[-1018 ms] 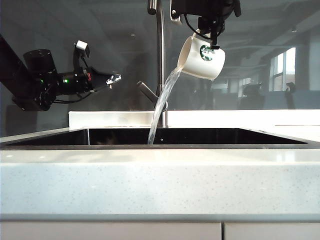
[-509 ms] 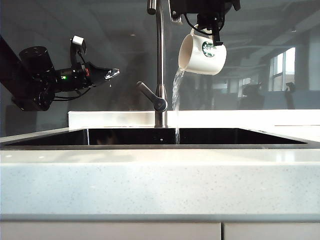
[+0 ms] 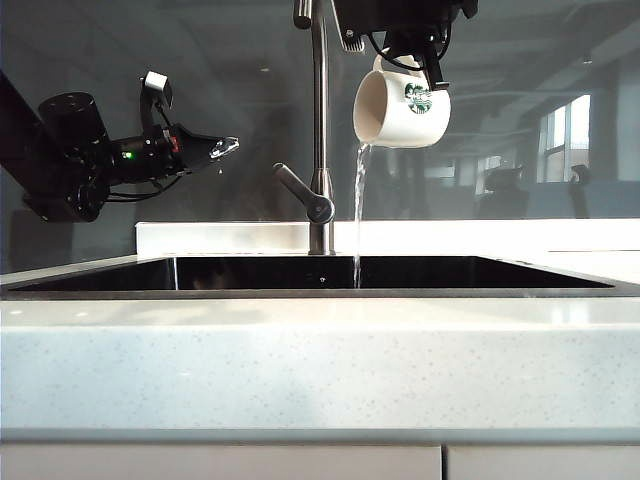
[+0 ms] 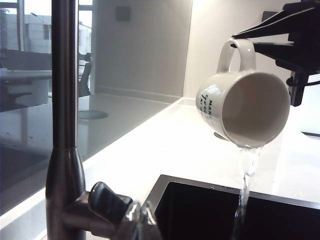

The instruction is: Pick up the mug next to the sink, go to the faucet to get some water, pour the water into the sink, and finally put the mug back to its place.

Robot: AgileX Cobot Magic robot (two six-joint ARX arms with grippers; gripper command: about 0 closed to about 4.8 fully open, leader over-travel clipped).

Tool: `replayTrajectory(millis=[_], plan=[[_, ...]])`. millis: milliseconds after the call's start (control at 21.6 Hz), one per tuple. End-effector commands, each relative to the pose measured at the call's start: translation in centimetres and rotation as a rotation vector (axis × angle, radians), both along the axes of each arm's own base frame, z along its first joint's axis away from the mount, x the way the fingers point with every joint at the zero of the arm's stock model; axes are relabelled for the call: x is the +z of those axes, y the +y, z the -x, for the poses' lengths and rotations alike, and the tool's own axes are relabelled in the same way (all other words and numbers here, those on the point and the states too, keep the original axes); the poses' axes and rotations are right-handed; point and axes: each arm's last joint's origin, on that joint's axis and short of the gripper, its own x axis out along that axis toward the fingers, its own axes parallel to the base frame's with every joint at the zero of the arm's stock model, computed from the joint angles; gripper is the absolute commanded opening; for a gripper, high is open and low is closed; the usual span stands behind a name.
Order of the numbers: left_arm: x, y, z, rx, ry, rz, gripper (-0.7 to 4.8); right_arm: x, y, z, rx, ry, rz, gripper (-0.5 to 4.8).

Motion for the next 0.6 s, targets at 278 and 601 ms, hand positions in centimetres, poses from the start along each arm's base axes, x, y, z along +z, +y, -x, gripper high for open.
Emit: replayTrajectory(millis=[278, 601], plan=[[0.63, 0.09, 0.17, 0.004, -0.024, 0.003, -0.04, 2.4, -0.18, 0.65, 0.005, -0.174, 0.133, -0.06], [0.63, 0.09, 0.17, 0.002, -0.017, 0.004, -0.04, 2.71, -0.2, 0.69, 0.001, -0.204, 0.133, -0.06]])
